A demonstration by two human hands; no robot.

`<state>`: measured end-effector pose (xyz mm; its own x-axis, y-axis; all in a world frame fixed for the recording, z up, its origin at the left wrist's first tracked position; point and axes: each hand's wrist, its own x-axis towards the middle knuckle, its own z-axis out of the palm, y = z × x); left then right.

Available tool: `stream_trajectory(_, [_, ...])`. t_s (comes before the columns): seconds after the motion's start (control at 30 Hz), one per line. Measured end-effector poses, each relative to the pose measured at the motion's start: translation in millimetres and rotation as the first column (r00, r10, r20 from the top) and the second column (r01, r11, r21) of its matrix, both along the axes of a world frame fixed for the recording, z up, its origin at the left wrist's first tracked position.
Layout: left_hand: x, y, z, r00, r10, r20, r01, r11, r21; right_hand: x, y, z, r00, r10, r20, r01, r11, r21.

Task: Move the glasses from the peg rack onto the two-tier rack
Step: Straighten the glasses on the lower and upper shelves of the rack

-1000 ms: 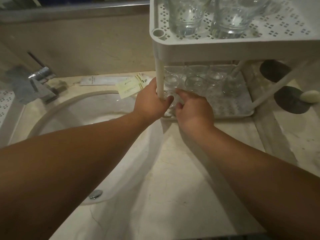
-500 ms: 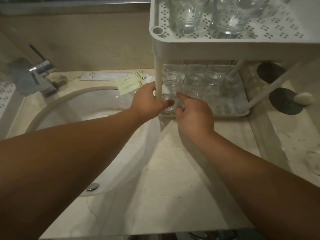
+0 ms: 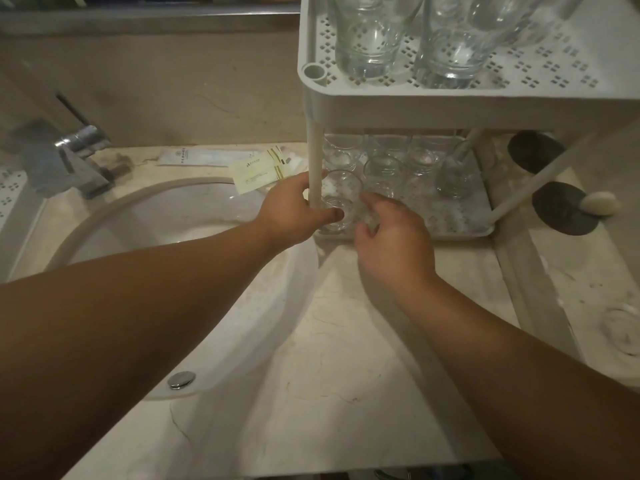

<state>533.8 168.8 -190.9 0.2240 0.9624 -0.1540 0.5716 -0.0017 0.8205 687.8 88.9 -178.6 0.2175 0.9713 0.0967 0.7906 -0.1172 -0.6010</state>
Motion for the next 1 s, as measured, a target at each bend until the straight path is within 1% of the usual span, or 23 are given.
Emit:
stream_trajectory(0.07, [-1, -7, 1, 0.999, 0.048, 0.003, -0.048, 0.998, 0.051, 8, 5, 0, 0.999, -0.037, 0.038, 0.035, 0.998, 0.046])
stream_trajectory(0.17, [-2, -30, -6, 0.971, 0.228, 0.075, -0.234, 0.970, 0.071, 23, 22, -2, 0.987, -0.070, 0.147, 0.069, 0.997, 0.017])
stream_trajectory(0.23, [-4, -52, -12, 0.946, 0.298, 0.126, -0.308, 0.949, 0.068, 31, 34, -3, 0.990, -0.072, 0.121, 0.077, 0.996, -0.041])
stream_trajectory(0.27, [-6, -62, -14, 0.948, 0.296, 0.121, -0.307, 0.948, 0.080, 36, 39, -4, 0.994, -0.071, 0.082, 0.077, 0.995, -0.066])
stream_trajectory(0.37, [-6, -81, -13, 0.971, 0.228, 0.076, -0.238, 0.955, 0.179, 47, 52, -6, 1.000, -0.020, -0.004, 0.020, 0.994, -0.106])
stream_trajectory(0.47, [3, -82, -3, 0.986, 0.133, 0.098, -0.155, 0.952, 0.264, 54, 63, -6, 0.998, 0.049, -0.034, -0.053, 0.991, -0.121])
stream_trajectory(0.57, [10, -80, 6, 0.996, 0.032, 0.081, -0.060, 0.929, 0.364, 55, 69, -6, 0.996, 0.087, -0.005, -0.087, 0.986, -0.141])
stream_trajectory(0.67, [13, -77, 11, 0.999, 0.002, 0.048, -0.023, 0.897, 0.441, 53, 73, -4, 0.994, 0.105, 0.026, -0.099, 0.982, -0.158])
stream_trajectory(0.87, [17, -72, 18, 1.000, 0.006, 0.000, -0.005, 0.899, 0.438, 53, 77, -2, 0.997, 0.074, 0.027, -0.069, 0.985, -0.159])
stream_trajectory(1.0, [24, -68, 23, 0.995, -0.019, -0.103, 0.057, 0.921, 0.385, 56, 76, 0, 0.995, 0.082, 0.053, -0.072, 0.983, -0.171])
